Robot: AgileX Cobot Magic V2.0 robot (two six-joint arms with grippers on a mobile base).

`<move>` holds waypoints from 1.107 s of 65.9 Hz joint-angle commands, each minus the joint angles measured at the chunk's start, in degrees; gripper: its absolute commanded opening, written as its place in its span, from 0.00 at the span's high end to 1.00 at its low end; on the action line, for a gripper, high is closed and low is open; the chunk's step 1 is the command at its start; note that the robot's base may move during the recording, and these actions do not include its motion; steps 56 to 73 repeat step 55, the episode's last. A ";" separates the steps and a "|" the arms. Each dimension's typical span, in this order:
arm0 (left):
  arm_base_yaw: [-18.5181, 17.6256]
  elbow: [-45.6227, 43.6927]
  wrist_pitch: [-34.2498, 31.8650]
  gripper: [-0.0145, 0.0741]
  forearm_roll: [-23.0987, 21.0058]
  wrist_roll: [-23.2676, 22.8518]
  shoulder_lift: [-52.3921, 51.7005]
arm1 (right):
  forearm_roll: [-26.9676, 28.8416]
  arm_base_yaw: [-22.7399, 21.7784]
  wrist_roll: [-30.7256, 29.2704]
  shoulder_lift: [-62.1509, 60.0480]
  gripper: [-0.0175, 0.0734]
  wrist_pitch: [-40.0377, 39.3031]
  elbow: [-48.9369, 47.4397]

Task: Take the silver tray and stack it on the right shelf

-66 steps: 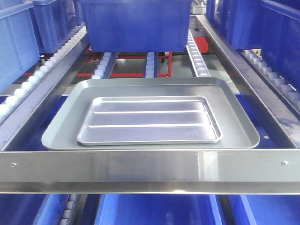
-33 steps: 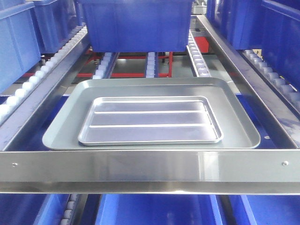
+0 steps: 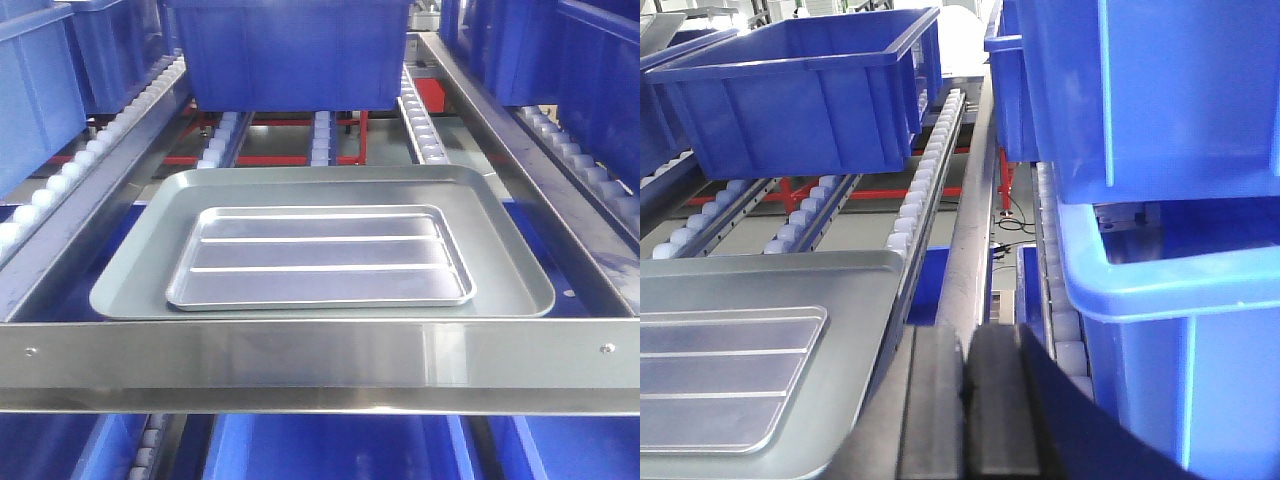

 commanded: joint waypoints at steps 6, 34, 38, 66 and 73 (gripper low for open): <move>-0.38 1.58 -4.93 0.94 -0.87 0.84 -0.76 | -0.60 -0.50 -0.28 -1.06 0.74 -4.84 -0.02; -0.38 1.58 -4.93 0.94 -0.87 0.84 -0.76 | -0.60 -0.50 -0.28 -1.06 0.74 -4.84 -0.02; -0.38 1.58 -4.93 0.94 -0.87 0.84 -0.76 | -0.60 -0.50 -0.28 -1.06 0.74 -4.84 -0.02; -0.38 1.58 -4.93 0.94 -0.87 0.84 -0.76 | -0.60 -0.50 -0.28 -1.06 0.74 -4.84 -0.02; -0.38 1.58 -4.93 0.94 -0.87 0.84 -0.76 | -0.60 -0.50 -0.28 -1.06 0.74 -4.84 -0.02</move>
